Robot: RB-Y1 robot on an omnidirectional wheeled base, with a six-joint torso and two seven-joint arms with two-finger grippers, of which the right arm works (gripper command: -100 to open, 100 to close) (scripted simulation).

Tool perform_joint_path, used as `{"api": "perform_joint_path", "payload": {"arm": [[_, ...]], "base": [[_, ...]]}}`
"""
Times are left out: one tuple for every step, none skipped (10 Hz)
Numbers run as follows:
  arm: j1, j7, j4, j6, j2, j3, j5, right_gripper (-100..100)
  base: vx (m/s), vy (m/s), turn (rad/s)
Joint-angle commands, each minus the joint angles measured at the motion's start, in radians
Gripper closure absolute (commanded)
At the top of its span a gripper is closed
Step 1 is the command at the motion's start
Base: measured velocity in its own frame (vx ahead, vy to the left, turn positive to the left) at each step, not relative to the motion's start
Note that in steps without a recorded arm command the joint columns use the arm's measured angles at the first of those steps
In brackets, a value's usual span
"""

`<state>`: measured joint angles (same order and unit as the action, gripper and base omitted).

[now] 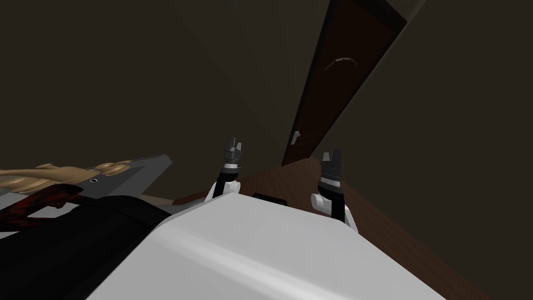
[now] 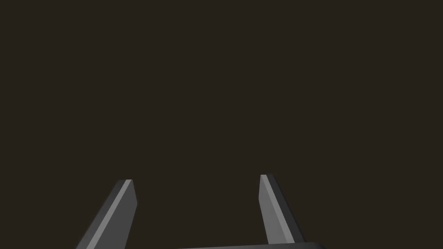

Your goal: Pull the door open

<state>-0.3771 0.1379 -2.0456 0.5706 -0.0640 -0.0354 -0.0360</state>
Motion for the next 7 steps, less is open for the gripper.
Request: {"api": "perform_joint_path", "payload": {"arm": [[0.026,0.021,0.045,0.003,-0.017,-0.001,-0.014,-100],[0.041,0.035,0.073,0.006,-0.025,0.001,-0.024,-100],[0.058,0.049,0.104,0.010,-0.034,0.003,-0.034,-100],[0.074,0.064,0.135,0.015,-0.043,0.006,-0.045,-100],[0.090,0.079,0.162,0.019,-0.051,0.008,-0.056,-100],[0.107,0.094,0.194,0.023,-0.060,0.010,-0.066,-100],[0.124,0.109,0.222,0.027,-0.069,0.012,-0.078,-100]], "base": [[0.086,-0.059,0.034],[0.101,-0.047,0.032],[0.094,-0.048,0.034],[0.096,-0.070,0.036],[0.099,-0.062,0.043],[0.088,-0.046,0.035],[0.094,-0.060,0.035]]}}
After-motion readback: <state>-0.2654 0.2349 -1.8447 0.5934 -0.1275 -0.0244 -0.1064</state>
